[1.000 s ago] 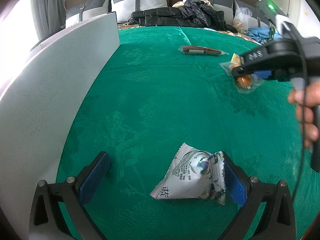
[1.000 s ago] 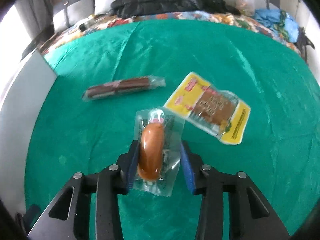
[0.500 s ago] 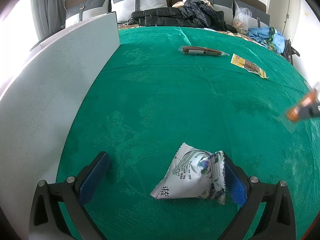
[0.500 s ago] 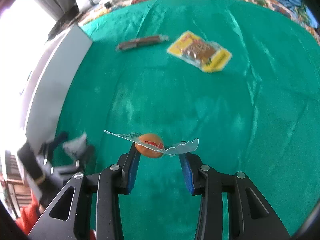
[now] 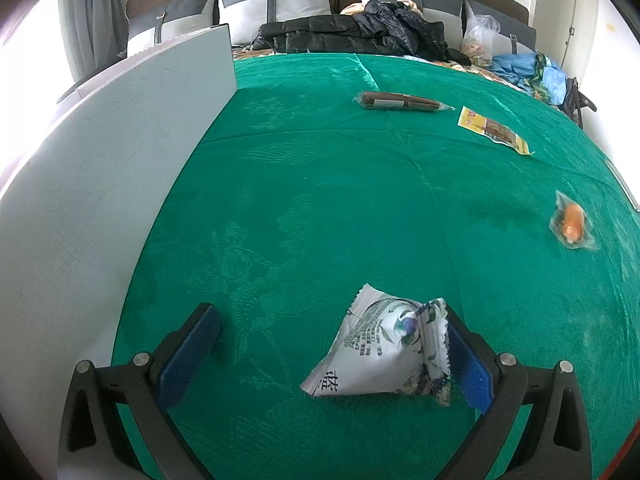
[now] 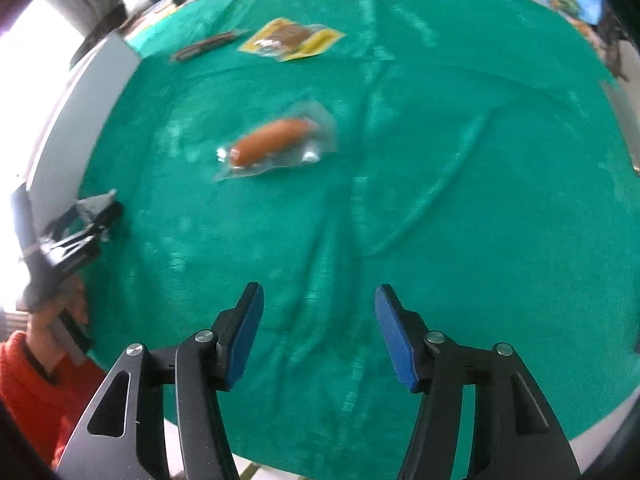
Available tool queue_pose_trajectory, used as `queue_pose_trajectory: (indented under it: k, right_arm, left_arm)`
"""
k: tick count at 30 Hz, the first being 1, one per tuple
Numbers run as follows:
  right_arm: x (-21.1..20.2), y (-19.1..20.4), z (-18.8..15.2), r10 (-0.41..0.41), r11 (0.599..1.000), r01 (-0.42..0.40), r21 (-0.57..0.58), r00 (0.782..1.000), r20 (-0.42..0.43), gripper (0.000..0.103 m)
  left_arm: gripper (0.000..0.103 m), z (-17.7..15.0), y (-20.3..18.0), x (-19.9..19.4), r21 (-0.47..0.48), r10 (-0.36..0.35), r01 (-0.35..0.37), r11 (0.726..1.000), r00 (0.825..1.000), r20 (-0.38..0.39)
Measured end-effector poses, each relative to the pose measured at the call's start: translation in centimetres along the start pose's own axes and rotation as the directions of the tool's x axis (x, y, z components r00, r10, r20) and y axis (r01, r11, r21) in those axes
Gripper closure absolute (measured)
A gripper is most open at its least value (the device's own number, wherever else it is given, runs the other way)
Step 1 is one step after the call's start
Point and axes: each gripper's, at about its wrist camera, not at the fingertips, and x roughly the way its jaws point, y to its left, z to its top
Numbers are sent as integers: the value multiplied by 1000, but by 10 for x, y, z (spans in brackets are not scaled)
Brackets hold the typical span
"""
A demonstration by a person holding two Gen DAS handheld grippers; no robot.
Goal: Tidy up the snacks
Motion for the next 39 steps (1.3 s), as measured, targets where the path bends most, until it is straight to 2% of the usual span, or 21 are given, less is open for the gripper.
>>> queue_pose_trajectory:
  k: [1, 4, 6, 8, 11, 12, 13, 14, 15, 16, 17, 18, 19, 23, 26, 28, 31, 34, 35, 38, 39]
  right_arm:
    - [-2, -2, 1, 7, 1000, -7, 14, 1000, 7, 40]
    - [-3, -4, 10, 103, 988, -107, 115, 994, 39, 40]
    - [6, 2, 23, 155, 970, -165, 178, 986, 68, 40]
    - [22, 9, 41, 161, 955, -178, 239, 983, 86, 40]
    - [48, 27, 70, 117, 936, -149, 318, 986, 116, 40]
    - [54, 37, 81, 66, 943, -104, 316, 989, 129, 41]
    - [55, 48, 85, 16, 954, -57, 294, 990, 139, 45]
    - [59, 66, 91, -58, 972, 26, 236, 990, 130, 57]
    - [60, 74, 93, -86, 979, 60, 195, 989, 124, 64]
    - [61, 85, 94, -80, 988, 61, 144, 989, 124, 65]
    - [61, 88, 92, -83, 990, 68, 122, 988, 127, 75]
    - [55, 91, 89, -86, 994, 74, 85, 986, 145, 79]
    - [50, 90, 84, -83, 995, 74, 66, 986, 142, 79]
    - [32, 73, 66, 8, 999, -16, 52, 988, 156, 79]
    - [11, 59, 55, 91, 992, -105, 71, 981, 172, 79]
    - [7, 62, 57, 117, 988, -132, 75, 977, 179, 79]
    - [-12, 88, 61, 186, 979, -199, 39, 960, 211, 79]
    - [-41, 145, 73, 289, 957, -283, -61, 925, 249, 78]
    - [-55, 179, 79, 340, 940, -320, -117, 904, 260, 78]
    - [-78, 263, 83, 441, 889, -382, -252, 861, 254, 78]
    - [-83, 287, 85, 460, 876, -389, -285, 852, 250, 77]
  left_arm:
    - [0, 0, 0, 0, 5, -4, 4, 1000, 1000, -1]
    - [0, 1, -3, -1, 60, -35, 38, 997, 999, -41]
    - [5, -1, -3, -5, 68, -40, 43, 997, 998, -47]
    - [15, -3, -4, -9, 73, -48, 52, 996, 998, -46]
    - [26, -2, -5, -12, 70, -69, 73, 995, 996, -56]
    - [29, 0, -5, -13, 59, -80, 84, 995, 995, -57]
    - [38, 1, -3, -13, 48, -88, 90, 995, 995, -55]
    - [51, 3, -1, -14, 28, -100, 101, 994, 994, -52]
    - [57, 5, 2, -14, 7, -114, 115, 993, 992, -47]
    - [60, 7, 8, -15, -32, -151, 150, 988, 988, -38]
    - [66, 7, 13, -17, -55, -174, 172, 984, 984, -26]
    - [69, 8, 17, -21, -71, -188, 187, 980, 982, -6]
    - [71, 8, 20, -22, -78, -190, 190, 979, 982, -1]
    - [71, 5, 28, -40, -104, -221, 225, 969, 974, 49]
    - [71, 4, 32, -57, -136, -244, 253, 958, 967, 75]
    - [71, 7, 35, -77, -157, -262, 276, 948, 959, 104]
    - [71, 14, 49, -109, -184, -269, 295, 938, 951, 152]
    - [71, 27, 83, -147, -207, -219, 259, 944, 955, 198]
    - [71, 32, 100, -159, -215, -184, 229, 949, 961, 208]
    - [70, 40, 145, -177, -241, -63, 113, 964, 976, 207]
    - [70, 41, 161, -180, -253, -13, 63, 965, 980, 197]
